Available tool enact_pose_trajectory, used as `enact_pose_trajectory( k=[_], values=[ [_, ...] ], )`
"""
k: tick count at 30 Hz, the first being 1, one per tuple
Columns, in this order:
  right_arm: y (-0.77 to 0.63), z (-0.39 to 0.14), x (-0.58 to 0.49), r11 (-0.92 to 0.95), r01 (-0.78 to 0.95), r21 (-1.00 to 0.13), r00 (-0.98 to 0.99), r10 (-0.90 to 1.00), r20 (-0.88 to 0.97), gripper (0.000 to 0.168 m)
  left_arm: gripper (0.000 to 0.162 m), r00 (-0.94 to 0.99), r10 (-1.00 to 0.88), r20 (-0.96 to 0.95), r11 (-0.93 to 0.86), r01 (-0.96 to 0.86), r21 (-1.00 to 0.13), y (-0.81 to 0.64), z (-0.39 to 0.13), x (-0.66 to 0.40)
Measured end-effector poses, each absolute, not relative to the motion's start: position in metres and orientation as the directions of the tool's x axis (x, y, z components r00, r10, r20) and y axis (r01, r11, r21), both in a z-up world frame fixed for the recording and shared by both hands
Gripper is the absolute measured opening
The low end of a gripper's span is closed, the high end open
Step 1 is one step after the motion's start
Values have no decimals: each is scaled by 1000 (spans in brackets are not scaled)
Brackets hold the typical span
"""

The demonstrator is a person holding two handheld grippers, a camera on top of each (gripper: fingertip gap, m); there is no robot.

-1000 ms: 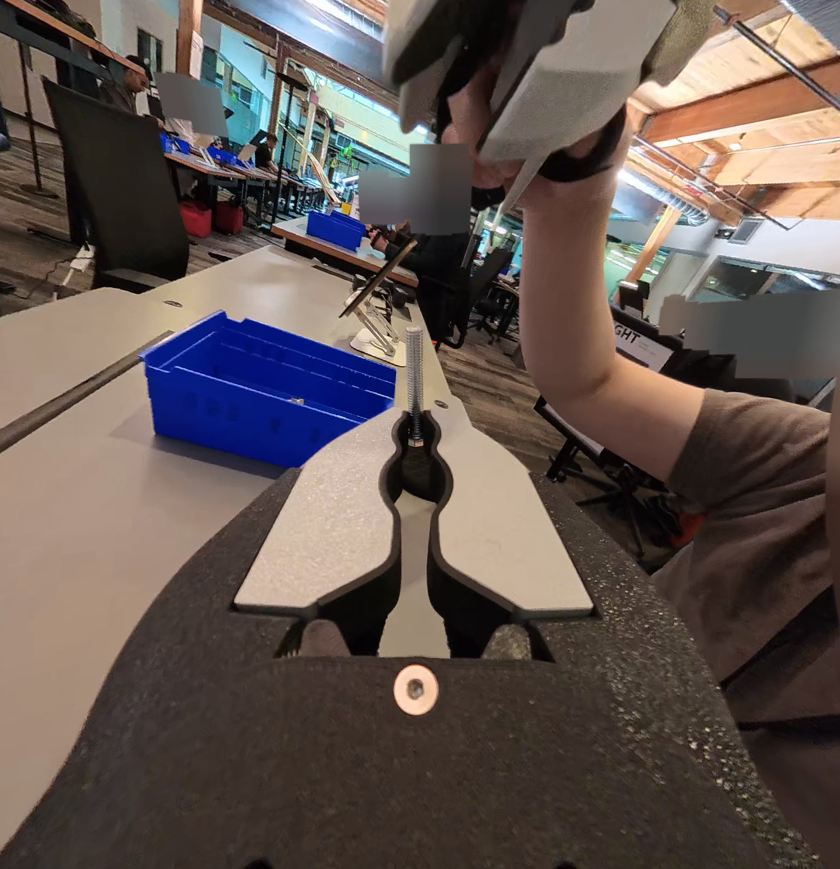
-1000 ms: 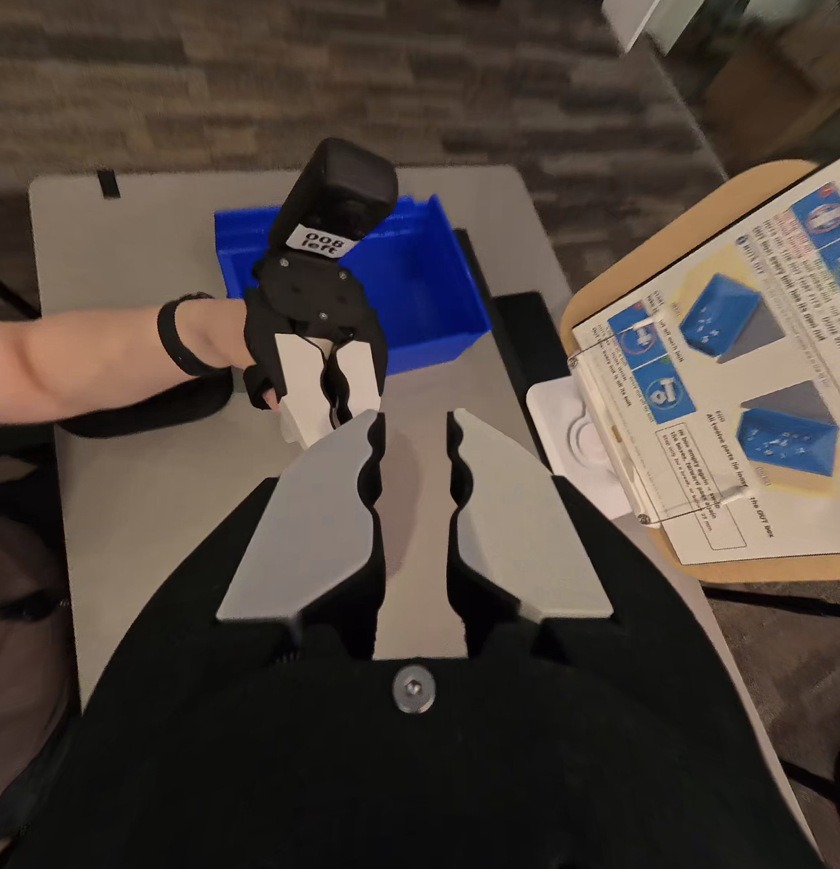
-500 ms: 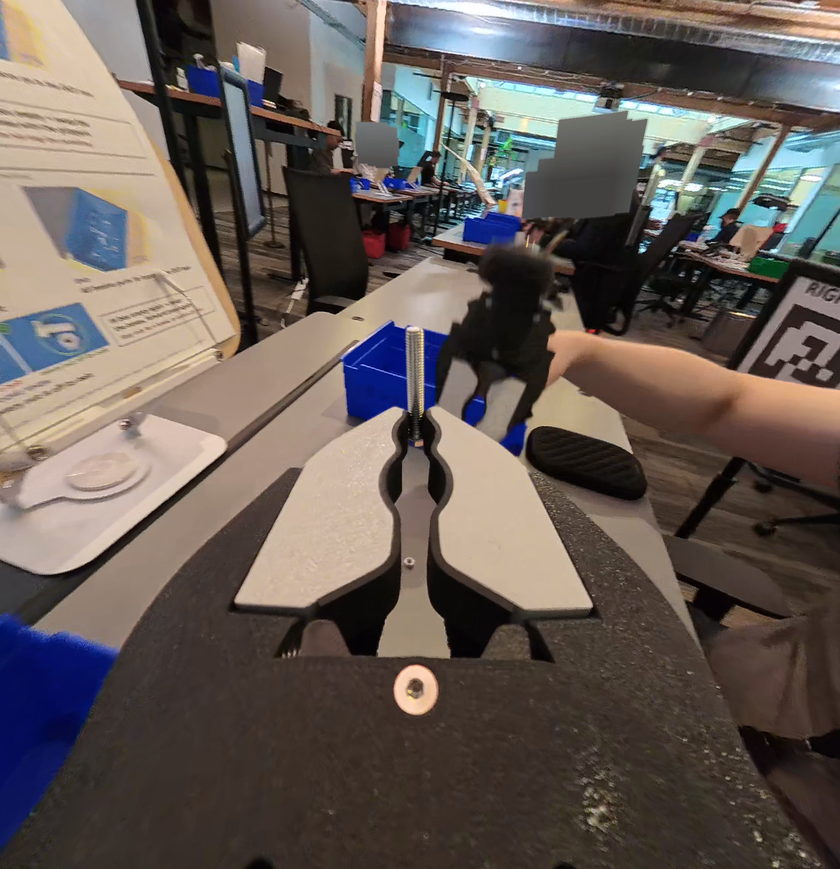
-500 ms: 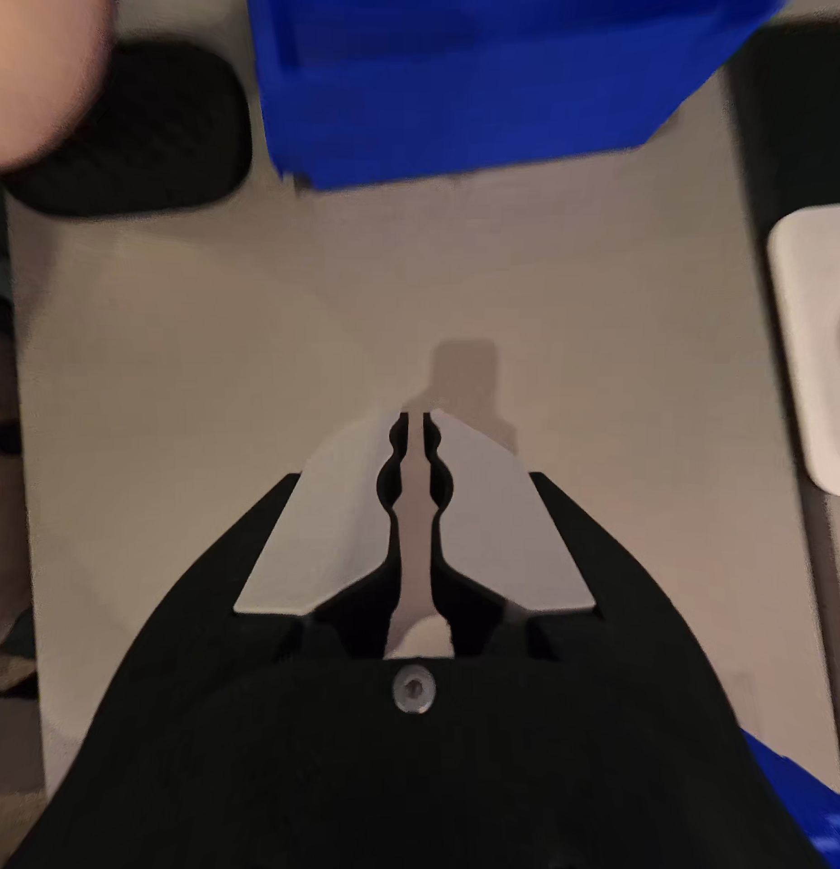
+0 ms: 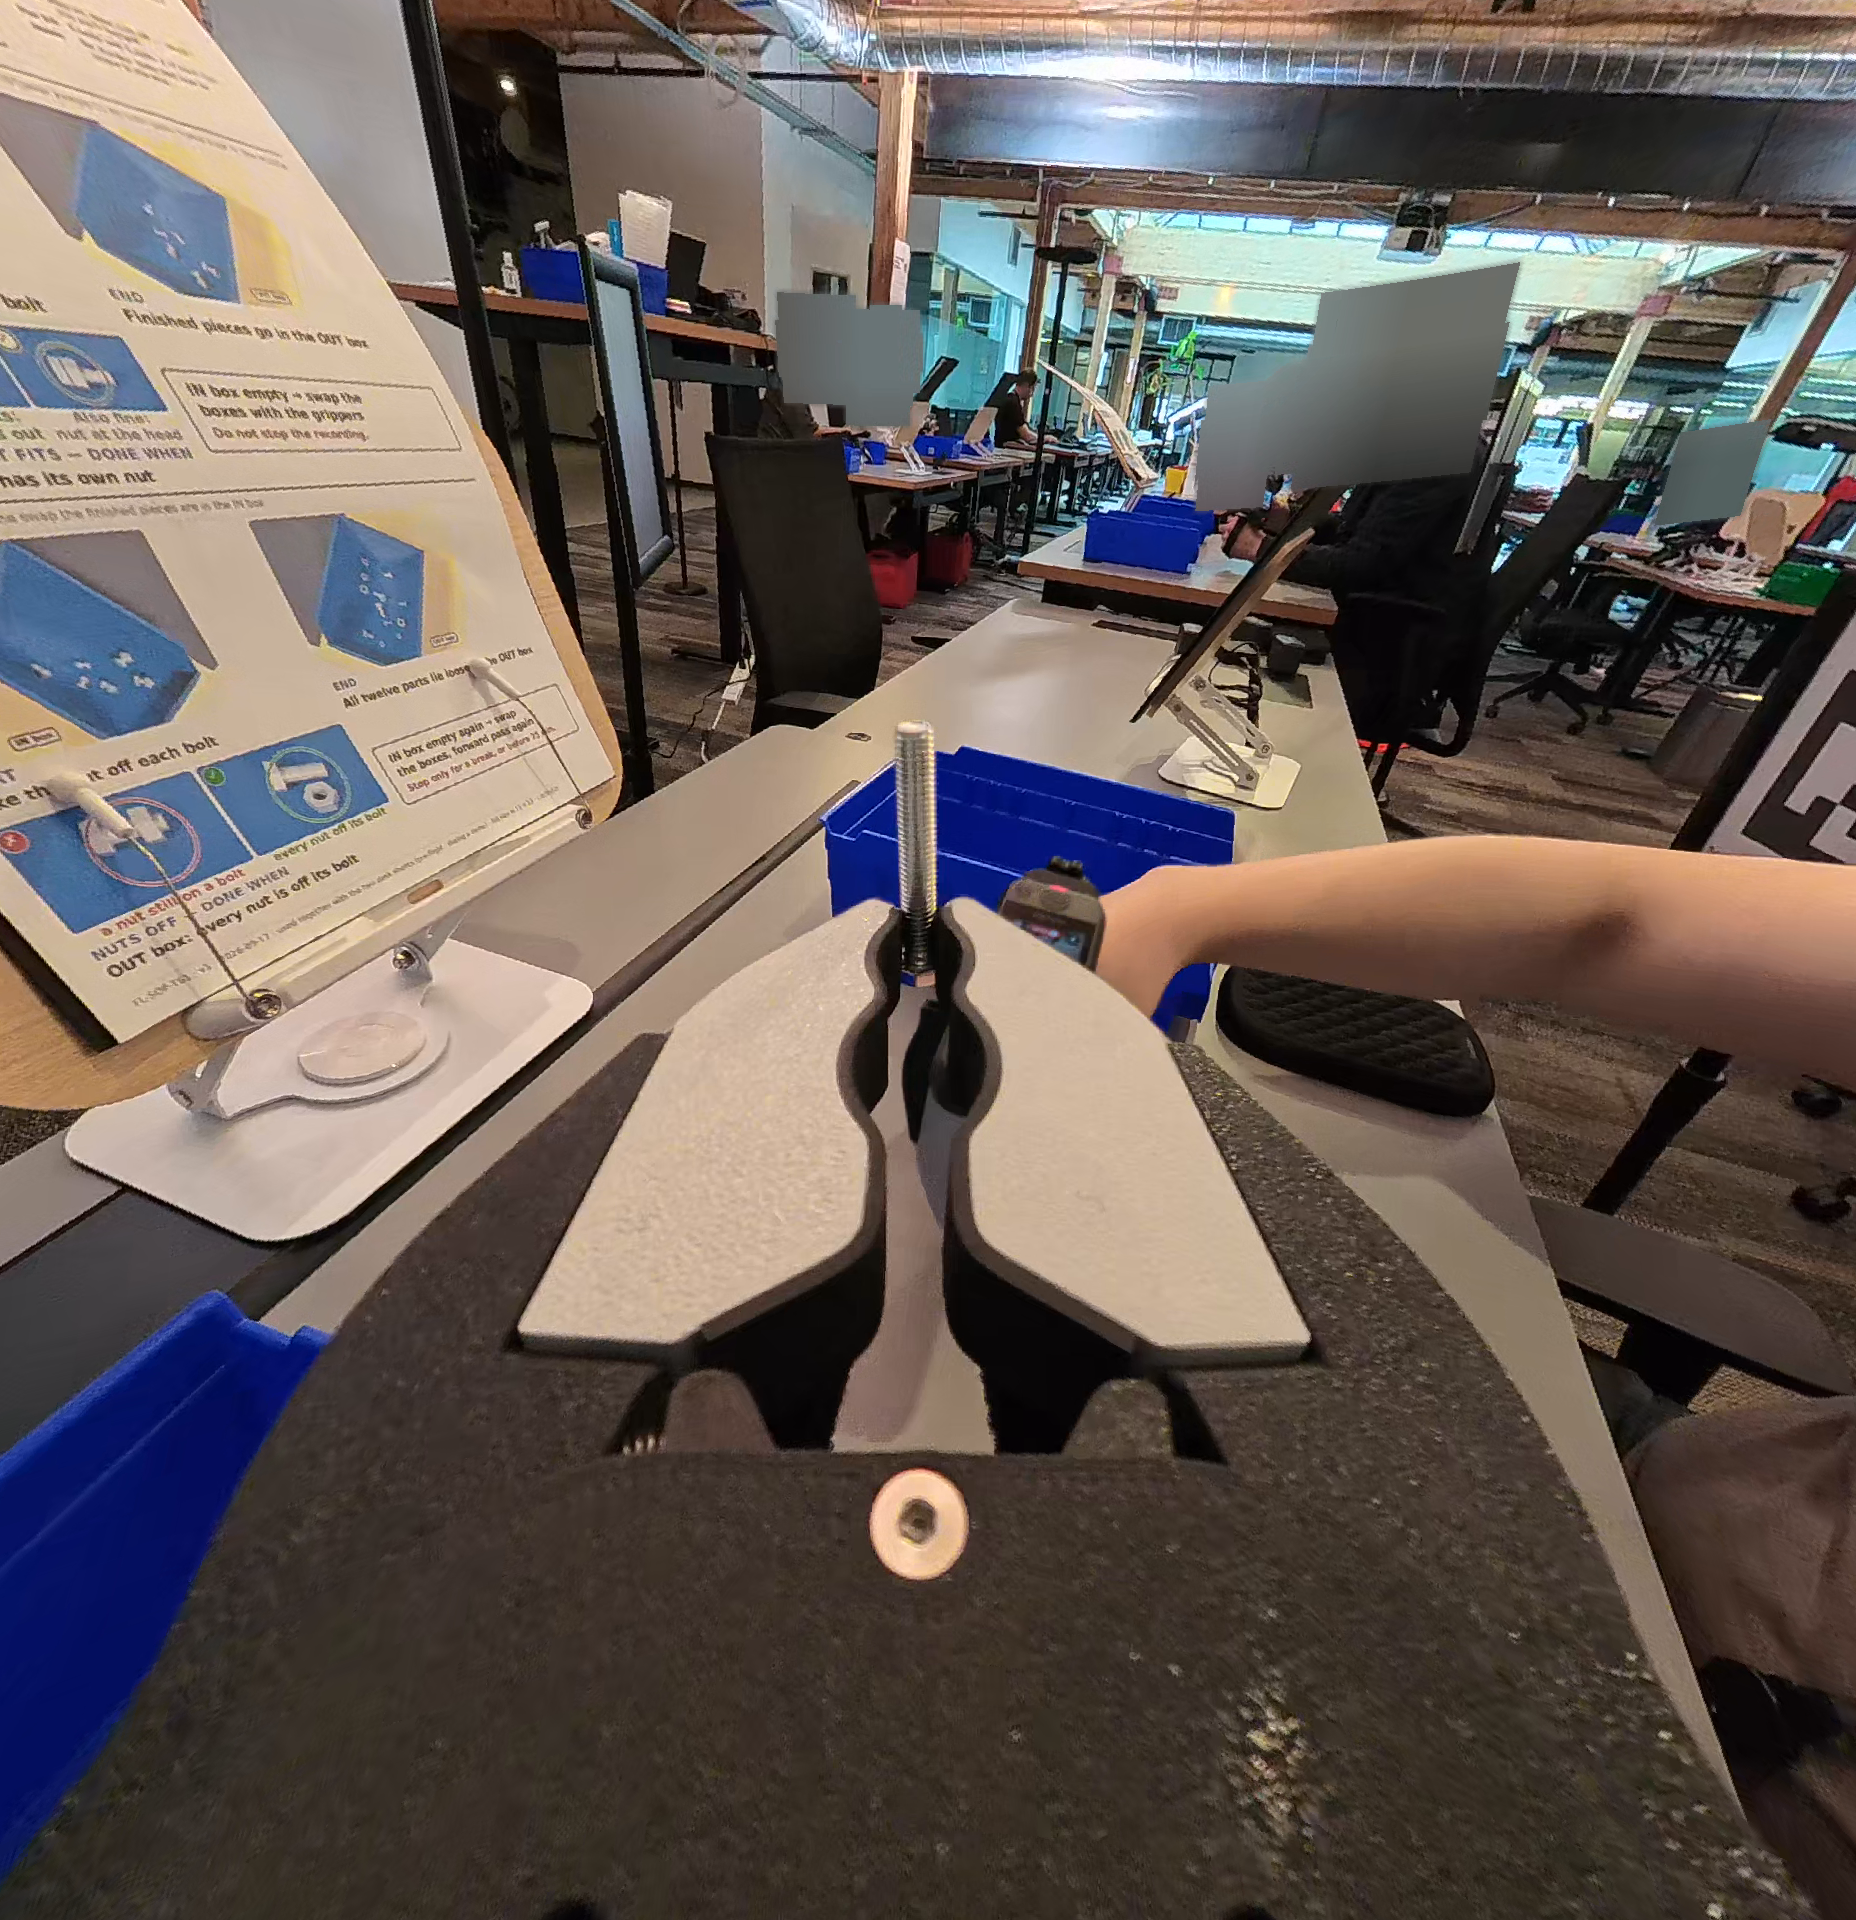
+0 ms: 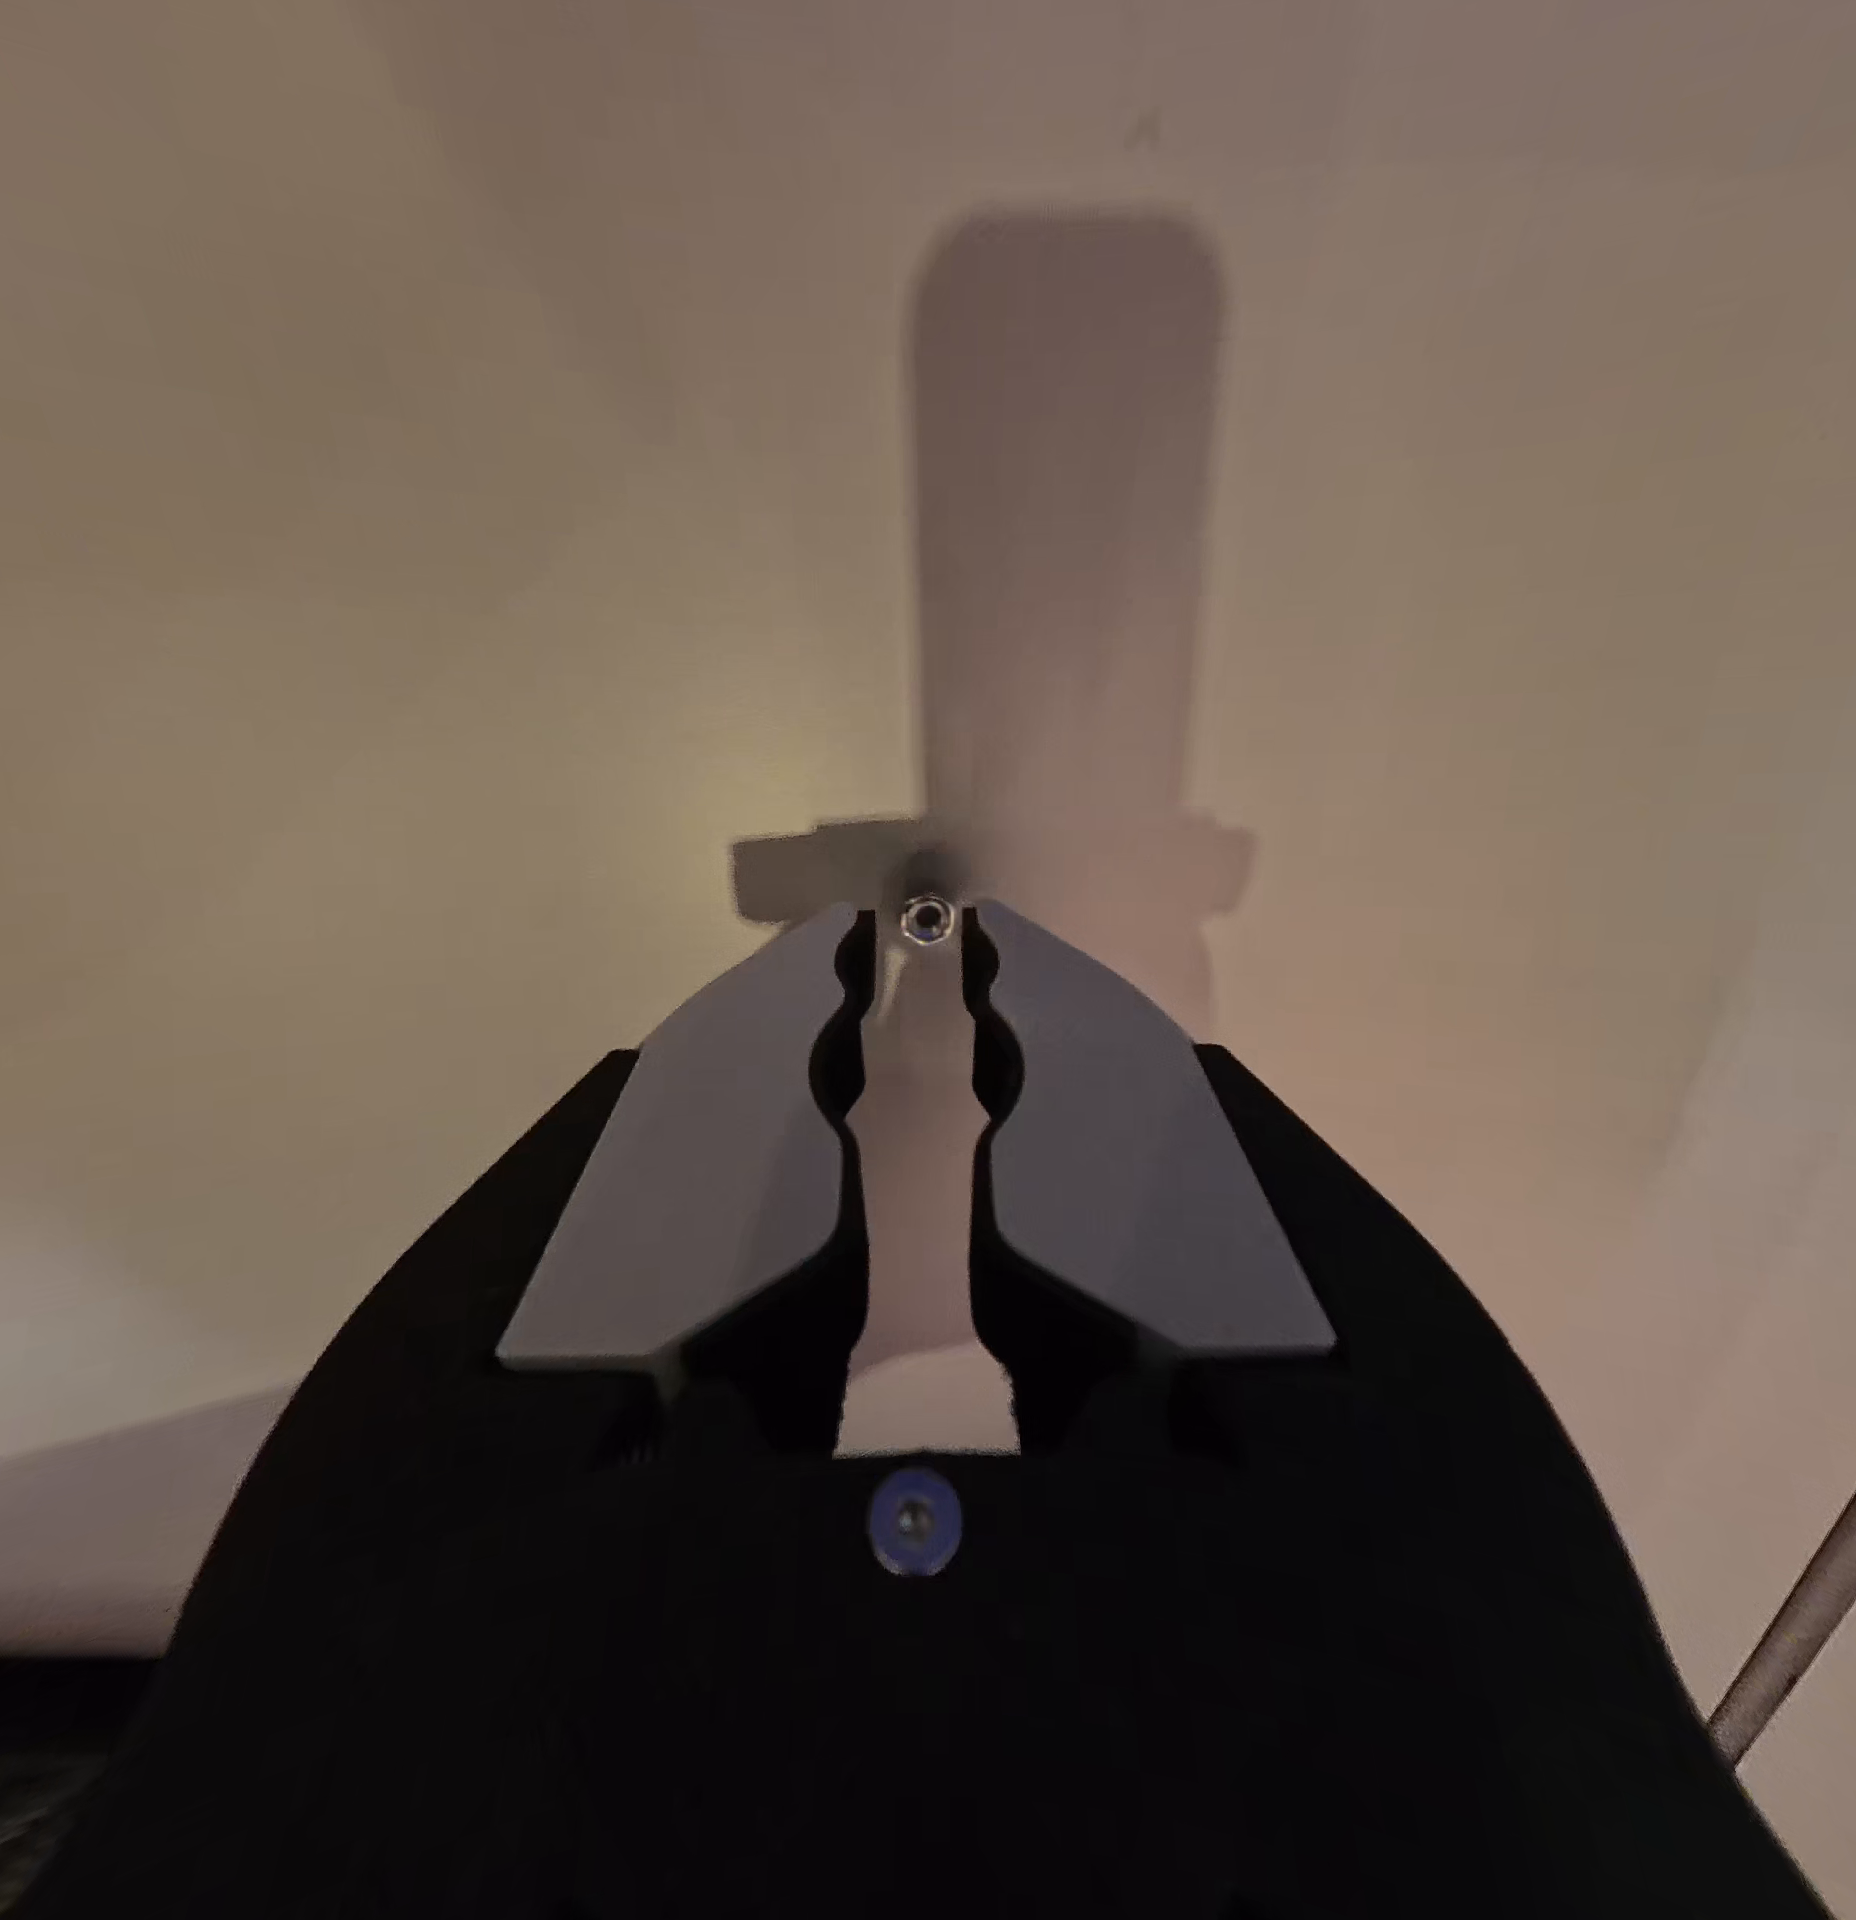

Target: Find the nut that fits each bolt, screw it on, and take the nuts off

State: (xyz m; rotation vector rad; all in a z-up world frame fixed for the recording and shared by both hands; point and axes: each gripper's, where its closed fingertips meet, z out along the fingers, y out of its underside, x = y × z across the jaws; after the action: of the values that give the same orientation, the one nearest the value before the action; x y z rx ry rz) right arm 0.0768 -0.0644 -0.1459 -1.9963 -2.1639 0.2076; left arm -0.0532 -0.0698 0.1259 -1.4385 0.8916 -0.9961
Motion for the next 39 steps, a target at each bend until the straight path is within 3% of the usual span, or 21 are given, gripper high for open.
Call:
enact_pose_trajectory(
  k=[10,29,33,39],
  values=[
    [-59,-156,80,47,983,-178,-46,999,13,17,5,330,-939,99,-102,9,-995,-74,127,-49],
    [-60,-154,84,76,981,-180,-68,997,48,11,5,329,-939,102,-120,-34,-992,-70,118,-40],
    [-63,-121,91,97,974,-206,-82,993,80,11,5,332,-936,113,-133,-38,-990,-67,114,-40],
    [-73,-16,103,124,949,-291,-98,990,104,11,5,296,-942,156,-185,-73,-980,-60,96,-20]
  ],
)
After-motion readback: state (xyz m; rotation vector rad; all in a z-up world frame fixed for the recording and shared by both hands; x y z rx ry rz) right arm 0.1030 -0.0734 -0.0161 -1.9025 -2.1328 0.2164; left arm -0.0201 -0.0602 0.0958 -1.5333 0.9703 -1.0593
